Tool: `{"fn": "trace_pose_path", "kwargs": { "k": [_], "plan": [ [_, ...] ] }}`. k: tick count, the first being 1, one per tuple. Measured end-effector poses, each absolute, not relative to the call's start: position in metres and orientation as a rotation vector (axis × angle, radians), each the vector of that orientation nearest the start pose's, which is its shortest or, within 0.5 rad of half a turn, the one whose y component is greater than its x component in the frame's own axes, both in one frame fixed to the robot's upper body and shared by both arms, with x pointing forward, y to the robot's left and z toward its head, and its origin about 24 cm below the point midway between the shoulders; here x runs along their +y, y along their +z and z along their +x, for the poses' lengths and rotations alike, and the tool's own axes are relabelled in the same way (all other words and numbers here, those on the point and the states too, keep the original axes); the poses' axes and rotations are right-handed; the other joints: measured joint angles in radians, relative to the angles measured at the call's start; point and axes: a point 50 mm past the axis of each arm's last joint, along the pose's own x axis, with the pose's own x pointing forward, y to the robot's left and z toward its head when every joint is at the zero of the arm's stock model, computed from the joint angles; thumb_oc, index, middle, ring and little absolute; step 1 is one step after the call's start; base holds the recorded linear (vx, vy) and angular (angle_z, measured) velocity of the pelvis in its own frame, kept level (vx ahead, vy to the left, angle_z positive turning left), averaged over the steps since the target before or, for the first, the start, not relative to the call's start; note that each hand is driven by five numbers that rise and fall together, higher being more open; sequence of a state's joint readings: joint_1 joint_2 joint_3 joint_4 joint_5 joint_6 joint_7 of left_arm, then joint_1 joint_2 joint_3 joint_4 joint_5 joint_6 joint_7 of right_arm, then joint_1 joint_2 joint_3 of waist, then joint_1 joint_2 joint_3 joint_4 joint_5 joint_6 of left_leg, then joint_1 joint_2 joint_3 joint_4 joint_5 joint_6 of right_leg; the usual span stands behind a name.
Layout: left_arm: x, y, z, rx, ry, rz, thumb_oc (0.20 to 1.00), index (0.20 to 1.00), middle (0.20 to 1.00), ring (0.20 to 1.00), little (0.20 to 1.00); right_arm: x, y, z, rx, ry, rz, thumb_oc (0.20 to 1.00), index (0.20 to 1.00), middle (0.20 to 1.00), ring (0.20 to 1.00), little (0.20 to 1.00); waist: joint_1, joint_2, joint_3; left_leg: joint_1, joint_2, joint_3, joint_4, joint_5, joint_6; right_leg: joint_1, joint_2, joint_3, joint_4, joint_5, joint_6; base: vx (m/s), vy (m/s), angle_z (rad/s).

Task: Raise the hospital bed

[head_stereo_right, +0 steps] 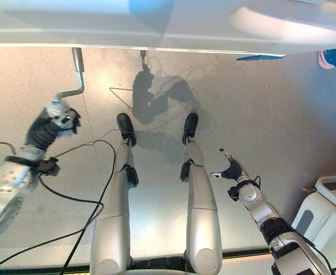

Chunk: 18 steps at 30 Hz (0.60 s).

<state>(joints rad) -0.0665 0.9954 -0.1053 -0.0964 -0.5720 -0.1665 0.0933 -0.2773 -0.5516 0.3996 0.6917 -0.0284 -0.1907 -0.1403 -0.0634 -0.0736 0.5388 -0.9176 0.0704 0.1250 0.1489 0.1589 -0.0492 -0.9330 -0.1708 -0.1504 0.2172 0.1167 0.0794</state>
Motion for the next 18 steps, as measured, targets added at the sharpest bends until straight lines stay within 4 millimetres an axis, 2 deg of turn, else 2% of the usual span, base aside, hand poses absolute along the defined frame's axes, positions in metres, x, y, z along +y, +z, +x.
{"fn": "trace_pose_path", "kwargs": {
  "k": [9, 15, 17, 18],
  "plan": [
    [0.281, 0.144, 0.268, -0.216, -0.003, 0.384, 0.200, 0.200, 0.200, 0.200, 0.200, -0.238, -0.010, 0.279, 0.244, 0.112, -0.724, 1.000, 1.000, 1.000, 1.000, 1.000, 0.010, 0.007, 0.001, 0.024, 0.014, -0.008, 0.012, -0.011, -0.006, 0.042, 0.011, -0.015, -0.015, -0.004, -0.006, 0.02, 0.072, -0.01],
    [0.299, 0.141, 0.295, -0.207, 0.152, 0.369, 0.200, 0.200, 0.200, 0.200, 0.200, -0.240, -0.009, 0.280, 0.243, 0.109, -0.729, 1.000, 1.000, 1.000, 1.000, 1.000, 0.027, 0.011, -0.002, -0.006, 0.035, -0.021, 0.053, -0.030, -0.017, 0.052, 0.028, -0.028, -0.037, -0.001, -0.012, 0.01, 0.024, 0.01],
    [0.303, 0.142, 0.300, -0.206, 0.198, 0.365, 0.200, 0.200, 0.200, 0.200, 0.200, -0.238, -0.007, 0.281, 0.236, 0.112, -0.728, 1.000, 1.000, 1.000, 1.000, 1.000, 0.020, 0.010, -0.002, -0.021, 0.036, -0.024, 0.059, -0.030, -0.017, 0.047, 0.033, -0.034, -0.045, 0.004, -0.012, 0.01, 0.032, 0.03],
    [0.302, 0.145, 0.310, -0.216, 0.220, 0.355, 0.200, 0.200, 0.200, 0.200, 0.200, -0.239, -0.007, 0.282, 0.237, 0.109, -0.731, 1.000, 1.000, 1.000, 1.000, 1.000, 0.009, 0.008, -0.003, -0.034, 0.038, -0.022, 0.068, -0.032, -0.014, 0.045, 0.037, -0.038, -0.056, 0.012, -0.013, 0.01, 0.033, -0.01]
  ]
}}
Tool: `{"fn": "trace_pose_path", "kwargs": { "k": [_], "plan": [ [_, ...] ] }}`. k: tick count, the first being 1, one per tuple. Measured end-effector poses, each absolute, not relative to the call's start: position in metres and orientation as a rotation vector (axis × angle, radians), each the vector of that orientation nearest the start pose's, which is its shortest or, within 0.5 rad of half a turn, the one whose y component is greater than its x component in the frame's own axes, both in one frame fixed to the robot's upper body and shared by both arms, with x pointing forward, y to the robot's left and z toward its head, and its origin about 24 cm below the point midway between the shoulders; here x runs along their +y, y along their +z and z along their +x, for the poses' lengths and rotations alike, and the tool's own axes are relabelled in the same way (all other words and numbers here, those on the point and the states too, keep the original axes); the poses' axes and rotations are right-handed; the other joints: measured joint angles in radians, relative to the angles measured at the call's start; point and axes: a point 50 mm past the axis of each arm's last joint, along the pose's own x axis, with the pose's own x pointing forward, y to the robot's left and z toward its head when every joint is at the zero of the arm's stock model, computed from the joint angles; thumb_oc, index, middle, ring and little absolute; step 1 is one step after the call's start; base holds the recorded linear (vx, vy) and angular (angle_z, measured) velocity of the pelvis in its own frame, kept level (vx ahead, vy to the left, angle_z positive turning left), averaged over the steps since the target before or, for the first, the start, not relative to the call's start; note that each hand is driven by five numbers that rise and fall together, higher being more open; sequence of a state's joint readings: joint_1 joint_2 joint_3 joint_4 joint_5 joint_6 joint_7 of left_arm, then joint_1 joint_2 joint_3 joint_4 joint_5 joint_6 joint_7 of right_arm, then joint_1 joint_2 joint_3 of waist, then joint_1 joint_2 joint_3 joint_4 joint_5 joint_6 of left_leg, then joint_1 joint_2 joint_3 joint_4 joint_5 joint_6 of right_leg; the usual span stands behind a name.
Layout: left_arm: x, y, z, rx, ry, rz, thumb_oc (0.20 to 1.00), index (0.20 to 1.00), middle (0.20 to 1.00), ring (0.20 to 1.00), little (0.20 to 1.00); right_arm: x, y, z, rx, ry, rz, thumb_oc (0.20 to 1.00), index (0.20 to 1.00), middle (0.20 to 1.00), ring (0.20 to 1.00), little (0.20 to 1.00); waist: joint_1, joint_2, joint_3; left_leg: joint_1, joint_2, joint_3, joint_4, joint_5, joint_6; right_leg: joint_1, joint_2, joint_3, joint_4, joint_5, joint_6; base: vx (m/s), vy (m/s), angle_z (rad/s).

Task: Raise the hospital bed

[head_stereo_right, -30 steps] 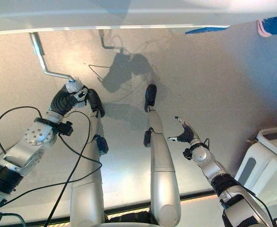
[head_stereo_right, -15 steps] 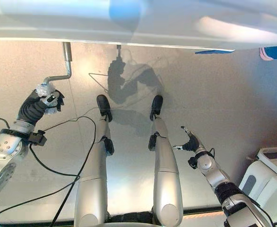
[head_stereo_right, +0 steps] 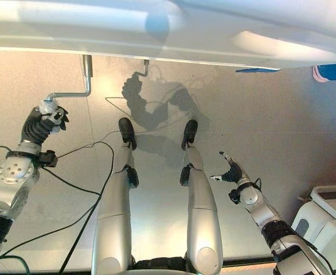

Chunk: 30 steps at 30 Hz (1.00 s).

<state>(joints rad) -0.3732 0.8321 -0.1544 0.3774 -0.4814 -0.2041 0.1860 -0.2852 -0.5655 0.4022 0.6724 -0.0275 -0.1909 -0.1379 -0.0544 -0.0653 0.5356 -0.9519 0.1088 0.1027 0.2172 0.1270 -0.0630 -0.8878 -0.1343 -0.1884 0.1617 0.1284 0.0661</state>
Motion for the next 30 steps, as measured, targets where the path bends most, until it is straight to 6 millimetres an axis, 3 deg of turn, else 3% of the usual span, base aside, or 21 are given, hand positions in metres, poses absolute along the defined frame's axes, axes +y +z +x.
{"fn": "trace_pose_path", "kwargs": {
  "k": [5, 6, 10, 22, 30],
  "plan": [
    [0.319, 0.151, 0.333, -0.154, 0.350, 0.407, 0.200, 0.200, 0.200, 0.200, 0.200, -0.226, 0.005, 0.295, 0.176, 0.139, -0.733, 1.000, 1.000, 1.000, 1.000, 1.000, -0.039, -0.031, 0.001, -0.084, 0.012, 0.001, 0.061, -0.019, 0.018, -0.027, 0.011, -0.012, -0.045, 0.037, -0.001, 0.00, 0.004, -0.01],
    [0.320, 0.154, 0.338, -0.150, 0.371, 0.415, 0.200, 0.200, 0.200, 0.200, 0.200, -0.220, 0.005, 0.296, 0.165, 0.151, -0.722, 1.000, 1.000, 1.000, 1.000, 1.000, -0.059, -0.053, 0.000, -0.096, 0.014, 0.003, 0.076, -0.027, 0.020, -0.031, 0.013, -0.010, -0.055, 0.046, 0.000, 0.01, 0.017, -0.08],
    [0.321, 0.156, 0.349, -0.104, 0.389, 0.447, 0.200, 0.200, 0.200, 0.200, 0.200, -0.206, 0.002, 0.297, 0.159, 0.185, -0.697, 1.000, 1.000, 1.000, 1.000, 1.000, -0.096, -0.085, -0.005, -0.136, 0.023, 0.002, 0.128, -0.054, 0.025, -0.036, 0.019, -0.010, -0.072, 0.054, 0.006, 0.00, 0.014, -0.05],
    [0.297, 0.158, 0.367, -0.091, 0.340, 0.543, 0.200, 0.200, 0.200, 0.200, 0.200, -0.192, 0.002, 0.299, 0.144, 0.234, -0.688, 1.000, 1.000, 1.000, 1.000, 1.000, -0.124, -0.090, -0.008, -0.198, 0.029, 0.027, 0.181, -0.078, 0.035, -0.097, 0.019, 0.028, -0.071, 0.075, 0.017, -0.02, -0.019, -0.06],
    [0.254, 0.155, 0.378, -0.122, 0.225, 0.541, 0.200, 0.200, 0.200, 0.200, 0.200, -0.190, 0.007, 0.304, 0.126, 0.227, -0.696, 1.000, 1.000, 1.000, 1.000, 1.000, -0.126, -0.093, -0.010, -0.199, 0.023, 0.060, 0.169, -0.076, 0.047, -0.125, 0.005, 0.067, -0.068, 0.085, 0.030, -0.03, -0.051, -0.02]
  ]
}}
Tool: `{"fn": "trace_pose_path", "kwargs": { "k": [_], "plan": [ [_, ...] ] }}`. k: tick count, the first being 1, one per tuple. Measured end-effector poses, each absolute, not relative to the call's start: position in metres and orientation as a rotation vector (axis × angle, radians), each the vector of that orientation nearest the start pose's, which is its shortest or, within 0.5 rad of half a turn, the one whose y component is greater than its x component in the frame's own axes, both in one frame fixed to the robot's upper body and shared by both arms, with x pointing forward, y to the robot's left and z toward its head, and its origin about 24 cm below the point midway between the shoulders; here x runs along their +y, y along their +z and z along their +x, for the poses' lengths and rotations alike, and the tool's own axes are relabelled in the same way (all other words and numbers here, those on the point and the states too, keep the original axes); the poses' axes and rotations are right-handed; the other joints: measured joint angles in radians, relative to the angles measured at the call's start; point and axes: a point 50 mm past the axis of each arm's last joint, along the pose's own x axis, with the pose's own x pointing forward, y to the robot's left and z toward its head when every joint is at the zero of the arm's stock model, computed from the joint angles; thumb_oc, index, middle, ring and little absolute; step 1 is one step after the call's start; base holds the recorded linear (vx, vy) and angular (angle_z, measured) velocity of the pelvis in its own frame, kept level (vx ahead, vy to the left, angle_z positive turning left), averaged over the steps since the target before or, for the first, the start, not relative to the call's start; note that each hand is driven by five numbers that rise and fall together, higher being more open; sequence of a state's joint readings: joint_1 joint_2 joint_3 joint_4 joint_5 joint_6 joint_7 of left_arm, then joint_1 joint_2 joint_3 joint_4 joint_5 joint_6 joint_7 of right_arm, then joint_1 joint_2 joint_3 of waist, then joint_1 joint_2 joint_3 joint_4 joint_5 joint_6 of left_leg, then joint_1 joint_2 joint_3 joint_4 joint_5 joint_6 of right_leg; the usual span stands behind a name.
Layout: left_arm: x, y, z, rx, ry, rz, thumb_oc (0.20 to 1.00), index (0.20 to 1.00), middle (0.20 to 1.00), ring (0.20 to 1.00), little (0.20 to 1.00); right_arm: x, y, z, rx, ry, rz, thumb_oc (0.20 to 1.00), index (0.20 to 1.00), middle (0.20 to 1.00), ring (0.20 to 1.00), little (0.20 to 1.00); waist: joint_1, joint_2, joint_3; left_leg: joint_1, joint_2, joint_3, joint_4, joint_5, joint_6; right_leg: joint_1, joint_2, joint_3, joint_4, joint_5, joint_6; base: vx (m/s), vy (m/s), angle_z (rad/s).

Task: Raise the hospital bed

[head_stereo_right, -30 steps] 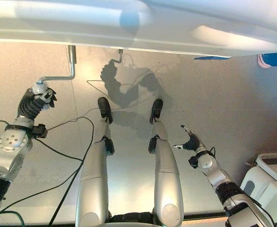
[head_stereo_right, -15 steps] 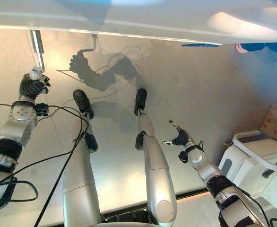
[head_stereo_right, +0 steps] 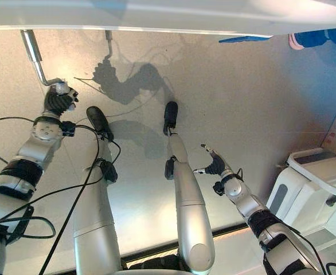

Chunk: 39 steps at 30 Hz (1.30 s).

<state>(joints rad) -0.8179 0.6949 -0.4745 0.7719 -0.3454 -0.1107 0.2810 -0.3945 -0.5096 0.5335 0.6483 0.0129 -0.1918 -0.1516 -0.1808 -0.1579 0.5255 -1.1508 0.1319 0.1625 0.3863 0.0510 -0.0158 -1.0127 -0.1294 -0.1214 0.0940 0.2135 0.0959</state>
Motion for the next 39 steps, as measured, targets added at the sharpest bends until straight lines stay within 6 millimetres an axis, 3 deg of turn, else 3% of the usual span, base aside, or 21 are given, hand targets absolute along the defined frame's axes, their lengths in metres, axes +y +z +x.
{"fn": "trace_pose_path", "kwargs": {
  "k": [5, 7, 8, 12, 17, 19, 21, 25, 28, 32, 39],
  "plan": [
    [0.243, 0.156, 0.379, -0.139, 0.179, 0.547, 0.200, 0.200, 0.200, 0.200, 0.200, -0.188, 0.013, 0.309, 0.102, 0.223, -0.705, 1.000, 1.000, 1.000, 1.000, 1.000, -0.011, 0.000, 0.000, 0.006, -0.018, 0.012, -0.015, 0.008, 0.011, -0.003, -0.017, 0.006, 0.000, 0.005, 0.008, -0.03, -0.061, 0.04],
    [0.239, 0.155, 0.371, -0.149, 0.136, 0.535, 0.200, 0.200, 0.200, 0.200, 0.200, -0.185, 0.016, 0.311, 0.088, 0.225, -0.701, 1.000, 1.000, 1.000, 1.000, 1.000, -0.027, 0.000, 0.000, 0.013, -0.021, 0.023, -0.022, 0.017, 0.023, -0.003, -0.023, 0.008, 0.006, 0.005, 0.009, -0.03, -0.064, 0.04],
    [0.224, 0.151, 0.365, -0.168, 0.055, 0.507, 0.200, 0.200, 0.200, 0.200, 0.200, -0.187, 0.015, 0.311, 0.095, 0.214, -0.700, 1.000, 1.000, 1.000, 1.000, 1.000, -0.024, 0.000, 0.000, 0.036, -0.028, 0.034, -0.036, 0.018, 0.024, 0.004, -0.030, 0.020, 0.009, 0.006, 0.009, 0.00, 0.000, 0.00],
    [0.209, 0.145, 0.341, -0.197, -0.093, 0.419, 0.200, 0.200, 0.200, 0.200, 0.200, -0.190, 0.011, 0.308, 0.111, 0.200, -0.687, 1.000, 1.000, 1.000, 1.000, 1.000, -0.026, 0.001, 0.001, 0.098, -0.038, 0.052, -0.071, 0.020, 0.024, 0.034, -0.038, 0.037, 0.014, 0.001, 0.016, -0.01, -0.019, -0.05],
    [0.217, 0.146, 0.308, -0.230, -0.193, 0.403, 0.200, 0.200, 0.200, 0.200, 0.200, -0.208, -0.008, 0.293, 0.204, 0.160, -0.687, 1.000, 1.000, 1.000, 1.000, 1.000, 0.033, 0.007, 0.004, 0.130, -0.041, 0.052, -0.098, 0.030, 0.013, 0.048, -0.033, 0.038, 0.016, -0.005, 0.009, 0.00, 0.002, -0.01],
    [0.220, 0.152, 0.294, -0.254, -0.215, 0.390, 0.200, 0.200, 0.200, 0.200, 0.200, -0.208, -0.010, 0.291, 0.210, 0.155, -0.677, 1.000, 1.000, 1.000, 1.000, 1.000, 0.035, 0.009, 0.006, 0.132, -0.041, 0.046, -0.098, 0.030, 0.011, 0.050, -0.033, 0.032, 0.025, -0.011, 0.007, 0.01, 0.008, 0.02],
    [0.224, 0.151, 0.283, -0.260, -0.226, 0.372, 0.200, 0.200, 0.200, 0.200, 0.200, -0.215, -0.014, 0.287, 0.236, 0.132, -0.671, 1.000, 1.000, 1.000, 1.000, 1.000, 0.067, 0.028, 0.014, 0.151, -0.043, 0.043, -0.100, 0.030, 0.010, 0.065, -0.036, 0.031, 0.032, -0.016, 0.005, 0.02, 0.024, 0.04],
    [0.251, 0.157, 0.265, -0.257, -0.155, 0.383, 0.200, 0.200, 0.200, 0.200, 0.200, -0.223, -0.023, 0.276, 0.279, 0.130, -0.667, 1.000, 1.000, 1.000, 1.000, 1.000, 0.112, 0.055, 0.015, 0.187, -0.050, 0.025, -0.127, 0.038, -0.002, 0.087, -0.043, 0.016, 0.056, -0.044, 0.005, 0.01, 0.023, 0.08],
    [0.269, 0.163, 0.259, -0.243, -0.101, 0.426, 0.200, 0.200, 0.200, 0.200, 0.200, -0.228, -0.022, 0.275, 0.281, 0.114, -0.662, 1.000, 1.000, 1.000, 1.000, 1.000, 0.114, 0.063, 0.016, 0.199, -0.056, 0.007, -0.139, 0.044, -0.002, 0.100, -0.046, -0.002, 0.066, -0.056, 0.005, 0.02, 0.027, 0.14],
    [0.270, 0.161, 0.258, -0.236, -0.110, 0.423, 0.200, 0.200, 0.200, 0.200, 0.200, -0.230, -0.023, 0.274, 0.284, 0.106, -0.661, 1.000, 1.000, 1.000, 1.000, 1.000, 0.118, 0.067, 0.018, 0.202, -0.059, -0.005, -0.141, 0.051, 0.001, 0.115, -0.049, -0.021, 0.066, -0.063, 0.003, 0.02, 0.024, 0.08],
    [0.281, 0.139, 0.270, -0.219, 0.023, 0.343, 0.200, 0.200, 0.200, 0.200, 0.200, -0.229, -0.017, 0.276, 0.258, 0.110, -0.660, 1.000, 1.000, 1.000, 1.000, 1.000, 0.122, 0.077, 0.016, 0.237, -0.056, -0.011, -0.159, 0.049, -0.007, 0.145, -0.046, -0.031, 0.066, -0.078, 0.000, 0.01, 0.031, 0.02]
  ]
}}
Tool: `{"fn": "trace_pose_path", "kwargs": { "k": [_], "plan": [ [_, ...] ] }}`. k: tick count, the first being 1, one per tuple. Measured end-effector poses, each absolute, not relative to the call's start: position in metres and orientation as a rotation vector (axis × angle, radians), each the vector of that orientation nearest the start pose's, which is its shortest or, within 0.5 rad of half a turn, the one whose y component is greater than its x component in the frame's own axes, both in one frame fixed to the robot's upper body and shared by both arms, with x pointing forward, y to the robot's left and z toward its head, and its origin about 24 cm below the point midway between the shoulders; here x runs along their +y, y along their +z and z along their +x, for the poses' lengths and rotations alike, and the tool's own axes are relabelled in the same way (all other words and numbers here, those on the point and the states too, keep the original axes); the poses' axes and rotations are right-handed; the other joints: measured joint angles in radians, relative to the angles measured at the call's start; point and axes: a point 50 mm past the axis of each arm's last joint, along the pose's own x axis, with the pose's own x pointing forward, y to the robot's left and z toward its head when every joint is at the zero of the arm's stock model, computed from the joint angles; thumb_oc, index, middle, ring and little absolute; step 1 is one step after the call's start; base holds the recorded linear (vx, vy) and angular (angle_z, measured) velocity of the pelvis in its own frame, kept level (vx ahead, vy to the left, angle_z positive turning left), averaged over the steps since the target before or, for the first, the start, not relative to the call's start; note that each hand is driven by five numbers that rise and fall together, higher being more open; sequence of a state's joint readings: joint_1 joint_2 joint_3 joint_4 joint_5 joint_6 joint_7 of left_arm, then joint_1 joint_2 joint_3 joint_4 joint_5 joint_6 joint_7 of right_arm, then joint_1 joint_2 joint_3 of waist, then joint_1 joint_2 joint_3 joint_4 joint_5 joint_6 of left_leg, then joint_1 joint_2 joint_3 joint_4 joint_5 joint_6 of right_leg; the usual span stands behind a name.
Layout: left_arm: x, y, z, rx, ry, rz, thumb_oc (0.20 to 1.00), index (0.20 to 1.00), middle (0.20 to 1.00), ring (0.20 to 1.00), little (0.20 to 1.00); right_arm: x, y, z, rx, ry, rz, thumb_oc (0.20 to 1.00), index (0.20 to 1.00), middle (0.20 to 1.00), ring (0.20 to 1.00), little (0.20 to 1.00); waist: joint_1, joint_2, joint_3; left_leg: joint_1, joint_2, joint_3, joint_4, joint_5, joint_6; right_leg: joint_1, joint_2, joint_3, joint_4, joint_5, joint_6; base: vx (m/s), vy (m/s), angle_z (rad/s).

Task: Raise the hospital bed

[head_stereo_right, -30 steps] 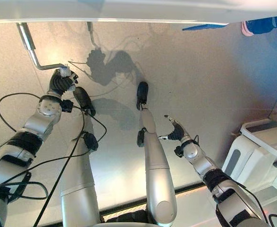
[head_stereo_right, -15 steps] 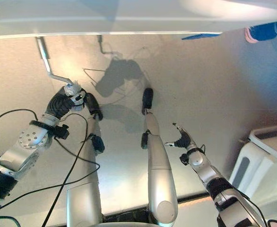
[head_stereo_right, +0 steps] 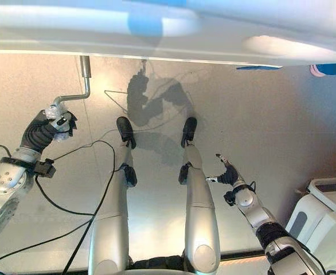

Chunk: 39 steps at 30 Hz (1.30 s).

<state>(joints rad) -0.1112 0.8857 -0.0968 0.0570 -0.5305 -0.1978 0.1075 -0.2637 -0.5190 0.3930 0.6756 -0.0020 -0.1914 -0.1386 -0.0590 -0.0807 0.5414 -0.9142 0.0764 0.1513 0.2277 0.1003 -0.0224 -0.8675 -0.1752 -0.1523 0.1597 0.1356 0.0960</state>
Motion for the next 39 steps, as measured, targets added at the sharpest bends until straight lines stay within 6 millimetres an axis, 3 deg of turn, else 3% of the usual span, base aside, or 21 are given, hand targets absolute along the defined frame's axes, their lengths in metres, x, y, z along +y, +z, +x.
{"fn": "trace_pose_path", "kwargs": {
  "k": [6, 7, 9, 12, 16, 22, 28, 35, 38, 39],
  "plan": [
    [0.298, 0.130, 0.297, -0.208, 0.217, 0.300, 0.200, 0.200, 0.200, 0.200, 0.200, -0.231, -0.017, 0.276, 0.262, 0.104, -0.666, 1.000, 1.000, 1.000, 1.000, 1.000, 0.000, 0.006, -0.002, -0.019, 0.007, -0.007, 0.004, -0.002, -0.005, -0.005, 0.008, -0.010, -0.008, 0.001, -0.002, 0.01, 0.010, 0.01],
    [0.296, 0.129, 0.300, -0.213, 0.222, 0.301, 0.200, 0.200, 0.200, 0.200, 0.200, -0.232, -0.018, 0.275, 0.265, 0.106, -0.668, 1.000, 1.000, 1.000, 1.000, 1.000, -0.018, 0.002, -0.004, -0.029, 0.013, -0.009, 0.008, -0.004, -0.007, -0.011, 0.012, -0.012, -0.013, 0.002, -0.003, 0.03, 0.025, 0.02],
    [0.302, 0.128, 0.318, -0.174, 0.283, 0.326, 0.200, 0.200, 0.200, 0.200, 0.200, -0.233, -0.019, 0.277, 0.273, 0.101, -0.673, 1.000, 1.000, 1.000, 1.000, 1.000, -0.008, 0.003, -0.005, -0.049, 0.017, -0.015, 0.023, -0.006, -0.009, -0.017, 0.016, -0.019, -0.020, 0.007, -0.008, 0.00, 0.000, 0.00],
    [0.310, 0.138, 0.342, -0.121, 0.357, 0.374, 0.200, 0.200, 0.200, 0.200, 0.200, -0.228, -0.013, 0.284, 0.246, 0.110, -0.673, 1.000, 1.000, 1.000, 1.000, 1.000, -0.053, -0.010, -0.007, -0.093, 0.027, -0.018, 0.044, -0.007, -0.008, -0.043, 0.028, -0.023, -0.025, 0.015, -0.011, 0.01, -0.001, -0.03],
    [0.322, 0.142, 0.357, -0.025, 0.452, 0.432, 0.200, 0.200, 0.200, 0.200, 0.200, -0.208, -0.003, 0.295, 0.182, 0.163, -0.667, 1.000, 1.000, 1.000, 1.000, 1.000, -0.102, -0.063, -0.010, -0.128, 0.048, -0.016, 0.080, -0.021, -0.016, -0.064, 0.049, -0.019, -0.040, 0.032, -0.023, 0.02, -0.013, -0.13],
    [0.306, 0.147, 0.369, -0.030, 0.433, 0.472, 0.200, 0.200, 0.200, 0.200, 0.200, -0.203, -0.005, 0.295, 0.185, 0.179, -0.659, 1.000, 1.000, 1.000, 1.000, 1.000, -0.145, -0.078, -0.016, -0.181, 0.073, -0.020, 0.116, -0.029, -0.024, -0.102, 0.071, -0.016, -0.040, 0.039, -0.033, 0.01, -0.013, -0.09],
    [0.299, 0.156, 0.373, -0.055, 0.408, 0.553, 0.200, 0.200, 0.200, 0.200, 0.200, -0.198, -0.008, 0.294, 0.192, 0.198, -0.653, 1.000, 1.000, 1.000, 1.000, 1.000, -0.142, -0.078, -0.016, -0.206, 0.068, -0.017, 0.127, -0.033, -0.021, -0.130, 0.065, -0.004, -0.033, 0.045, -0.026, 0.00, -0.006, 0.00],
    [0.254, 0.161, 0.379, -0.145, 0.233, 0.571, 0.200, 0.200, 0.200, 0.200, 0.200, -0.189, -0.007, 0.296, 0.179, 0.215, -0.641, 1.000, 1.000, 1.000, 1.000, 1.000, -0.141, -0.078, -0.016, -0.214, 0.049, -0.004, 0.116, -0.025, -0.007, -0.149, 0.041, 0.006, -0.030, 0.052, -0.014, -0.02, -0.047, 0.04],
    [0.224, 0.155, 0.374, -0.175, 0.079, 0.561, 0.200, 0.200, 0.200, 0.200, 0.200, -0.188, -0.004, 0.299, 0.168, 0.208, -0.645, 1.000, 1.000, 1.000, 1.000, 1.000, -0.140, -0.079, -0.017, -0.177, 0.033, 0.036, 0.087, -0.013, 0.010, -0.147, 0.022, 0.039, -0.027, 0.058, -0.004, -0.03, -0.075, -0.01],
    [0.224, 0.155, 0.373, -0.175, 0.070, 0.552, 0.200, 0.200, 0.200, 0.200, 0.200, -0.188, -0.004, 0.300, 0.166, 0.207, -0.647, 1.000, 1.000, 1.000, 1.000, 1.000, -0.140, -0.078, -0.017, -0.167, 0.030, 0.041, 0.083, -0.013, 0.011, -0.145, 0.018, 0.045, -0.023, 0.056, -0.001, -0.05, -0.157, -0.09]
  ]
}}
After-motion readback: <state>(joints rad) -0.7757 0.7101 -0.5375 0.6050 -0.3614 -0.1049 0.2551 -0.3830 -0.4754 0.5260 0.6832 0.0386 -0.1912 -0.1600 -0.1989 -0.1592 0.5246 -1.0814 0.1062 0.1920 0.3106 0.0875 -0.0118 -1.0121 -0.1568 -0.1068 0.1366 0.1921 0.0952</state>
